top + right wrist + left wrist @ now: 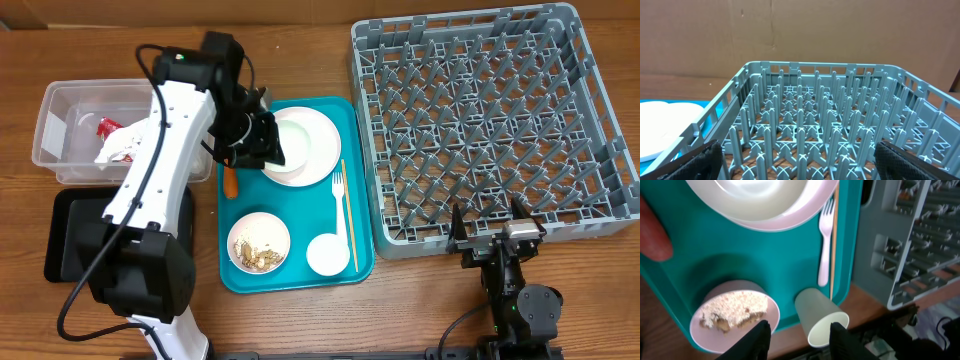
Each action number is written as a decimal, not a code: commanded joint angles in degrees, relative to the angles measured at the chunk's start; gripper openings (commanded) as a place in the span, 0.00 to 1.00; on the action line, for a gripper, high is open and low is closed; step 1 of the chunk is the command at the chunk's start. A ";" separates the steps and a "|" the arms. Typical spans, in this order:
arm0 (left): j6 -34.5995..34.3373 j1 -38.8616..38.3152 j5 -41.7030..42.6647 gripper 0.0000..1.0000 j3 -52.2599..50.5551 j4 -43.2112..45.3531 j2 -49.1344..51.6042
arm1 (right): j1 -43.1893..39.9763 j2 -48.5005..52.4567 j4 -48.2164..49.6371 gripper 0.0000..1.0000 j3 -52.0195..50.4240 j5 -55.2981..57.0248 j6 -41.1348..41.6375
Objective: Sort waste into correct bins and load items into the dishwasher
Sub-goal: 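Move the left gripper toward the bowl of food scraps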
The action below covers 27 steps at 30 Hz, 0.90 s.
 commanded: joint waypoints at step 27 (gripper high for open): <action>-19.08 -19.82 -22.12 0.23 -12.33 -1.05 -1.70 | -0.15 -0.50 0.37 1.00 -0.61 -0.04 -0.04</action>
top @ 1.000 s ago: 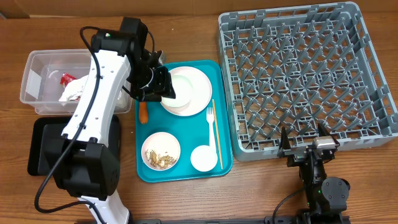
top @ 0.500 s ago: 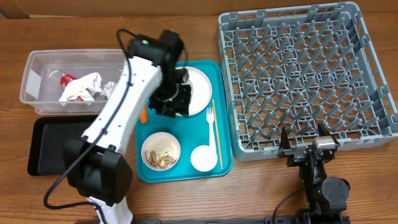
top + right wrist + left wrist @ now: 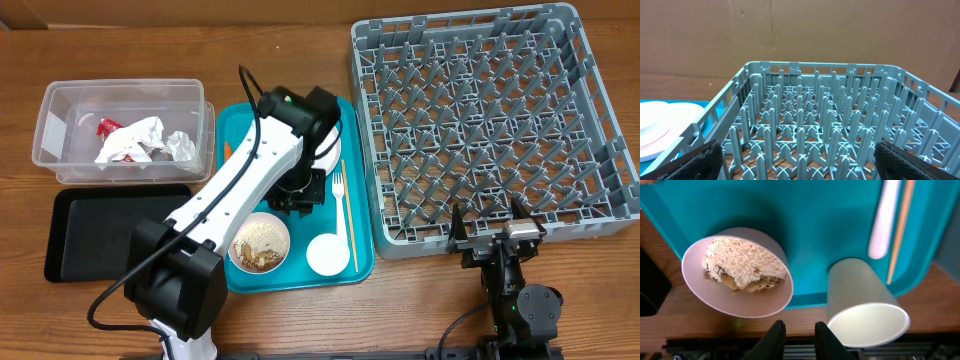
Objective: Sort waste into correct bins and load items into the dishwasher
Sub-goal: 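Move the left gripper toward the bowl of food scraps, then shift the left gripper left over the orange carrot on the tray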
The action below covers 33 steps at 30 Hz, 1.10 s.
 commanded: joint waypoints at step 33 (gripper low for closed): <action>-9.60 -0.26 -3.26 0.37 -14.03 13.53 -1.57 | -0.15 -0.50 0.33 1.00 -0.61 -0.07 -0.02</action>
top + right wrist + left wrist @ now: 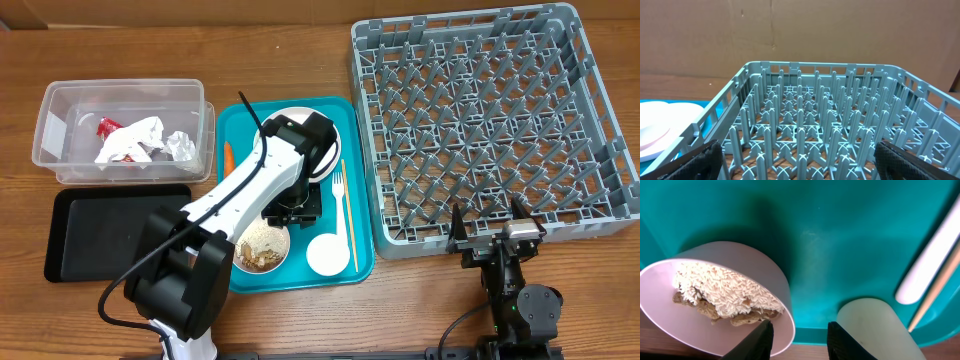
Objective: Sort waste into correct bins and load items into the dishwasher
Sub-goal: 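Shift the left gripper left over the orange carrot on the tray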
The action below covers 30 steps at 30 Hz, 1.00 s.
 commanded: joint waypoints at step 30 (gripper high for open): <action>-0.39 0.42 -2.86 0.31 -5.99 4.00 -1.53 | -0.15 -0.50 0.37 1.00 -0.61 -0.04 -0.02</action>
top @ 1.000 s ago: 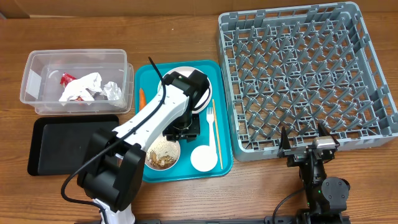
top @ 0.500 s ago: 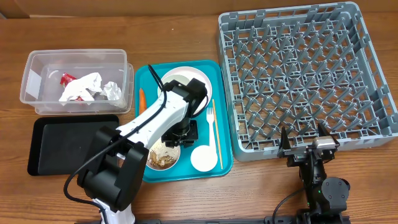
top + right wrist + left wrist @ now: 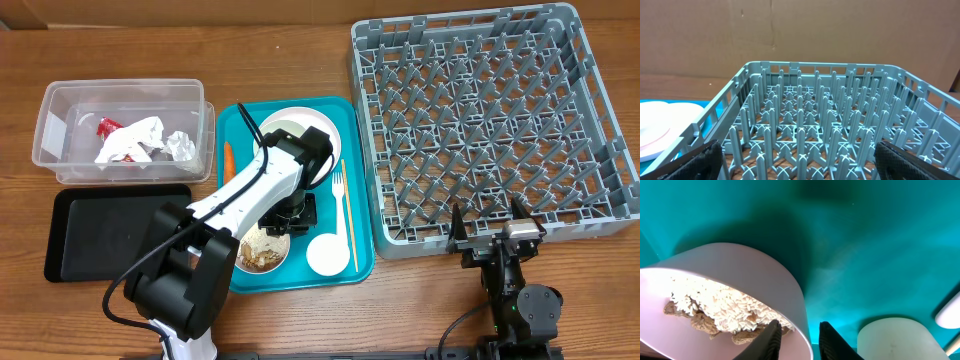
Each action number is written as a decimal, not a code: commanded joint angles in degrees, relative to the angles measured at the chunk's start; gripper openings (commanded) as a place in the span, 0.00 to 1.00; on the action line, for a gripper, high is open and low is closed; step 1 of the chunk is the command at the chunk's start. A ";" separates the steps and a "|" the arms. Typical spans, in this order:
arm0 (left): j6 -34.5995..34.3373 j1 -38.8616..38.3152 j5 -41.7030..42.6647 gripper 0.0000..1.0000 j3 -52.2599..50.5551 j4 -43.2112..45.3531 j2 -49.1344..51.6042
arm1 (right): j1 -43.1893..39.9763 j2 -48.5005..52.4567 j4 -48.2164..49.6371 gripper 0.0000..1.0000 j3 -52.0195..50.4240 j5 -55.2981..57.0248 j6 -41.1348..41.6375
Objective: Sort waste into correct bins and load items into the dishwasher
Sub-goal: 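Shift the left gripper left over the orange carrot on the tray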
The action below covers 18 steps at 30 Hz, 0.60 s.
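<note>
A pink bowl (image 3: 258,248) of rice and scraps (image 3: 715,300) sits at the front left of the teal tray (image 3: 234,205). My left gripper (image 3: 290,215) (image 3: 797,332) is open and straddles the bowl's right rim, one finger inside over the food and one outside. A white cup (image 3: 328,254) (image 3: 895,340) stands just right of it. A white plate (image 3: 300,135), a fork (image 3: 338,195), a chopstick (image 3: 349,215) and a carrot (image 3: 228,158) also lie on the tray. My right gripper (image 3: 490,238) (image 3: 800,157) stays open at the front edge of the grey dish rack (image 3: 490,110) (image 3: 805,125).
A clear bin (image 3: 120,130) holding crumpled wrappers stands at the left, with a black tray (image 3: 100,230) in front of it. The rack fills the right half of the table.
My left gripper has dropped lower onto the bowl's rim and its fingers have drawn closer together around the wall. The right arm has not moved.
My left gripper was first at the tray's back left by the plate. It then stood over the tray's middle with bowl and cup below, then low beside the bowl with fingers wide. Now it straddles the bowl's rim. The right gripper stayed still throughout.
</note>
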 commanded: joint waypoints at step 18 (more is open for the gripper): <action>6.47 5.38 1.07 0.28 8.50 -5.57 -1.51 | -0.15 -0.50 0.35 1.00 -0.61 -0.04 0.00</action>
